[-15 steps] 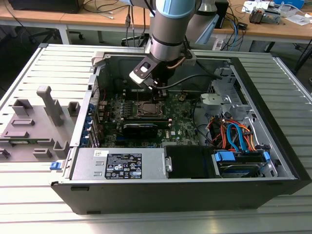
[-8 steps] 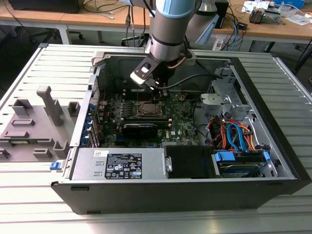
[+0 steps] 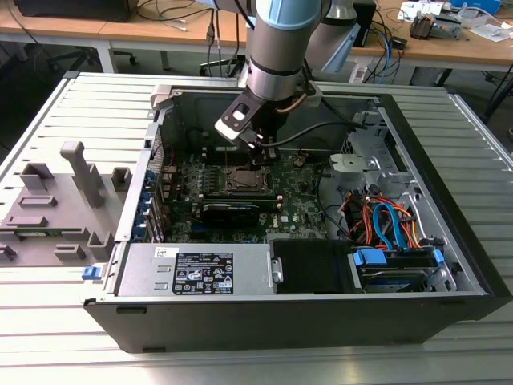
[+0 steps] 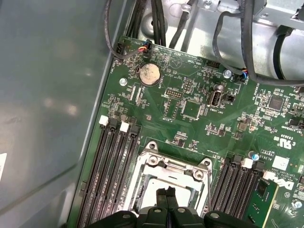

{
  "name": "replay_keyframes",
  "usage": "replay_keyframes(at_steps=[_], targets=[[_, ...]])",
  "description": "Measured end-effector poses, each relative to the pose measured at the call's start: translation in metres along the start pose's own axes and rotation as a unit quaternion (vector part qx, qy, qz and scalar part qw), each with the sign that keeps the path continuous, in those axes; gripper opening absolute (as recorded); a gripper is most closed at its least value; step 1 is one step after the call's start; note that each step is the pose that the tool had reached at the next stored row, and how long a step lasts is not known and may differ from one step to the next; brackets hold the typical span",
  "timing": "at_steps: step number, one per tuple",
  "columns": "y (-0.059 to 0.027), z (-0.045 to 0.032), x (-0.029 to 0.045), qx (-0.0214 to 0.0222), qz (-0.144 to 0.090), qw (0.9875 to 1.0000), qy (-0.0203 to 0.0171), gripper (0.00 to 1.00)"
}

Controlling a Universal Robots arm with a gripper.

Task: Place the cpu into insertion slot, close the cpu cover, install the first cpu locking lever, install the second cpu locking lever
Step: 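Install the first cpu locking lever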

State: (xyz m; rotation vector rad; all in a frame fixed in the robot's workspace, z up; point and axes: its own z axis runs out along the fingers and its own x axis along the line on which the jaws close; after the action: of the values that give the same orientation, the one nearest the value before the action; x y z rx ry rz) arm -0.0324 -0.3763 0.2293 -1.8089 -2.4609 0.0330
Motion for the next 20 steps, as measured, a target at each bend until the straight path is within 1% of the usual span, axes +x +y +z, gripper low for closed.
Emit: replay_keyframes(at_steps=[16,20], targets=[[0.0,0.0,0.0,0.0013,-0.023,0.9997,-0.0016,0.11],[0.0,0.0,0.0,0.0019,-0.033,0.9994,-0.0023,0.11]])
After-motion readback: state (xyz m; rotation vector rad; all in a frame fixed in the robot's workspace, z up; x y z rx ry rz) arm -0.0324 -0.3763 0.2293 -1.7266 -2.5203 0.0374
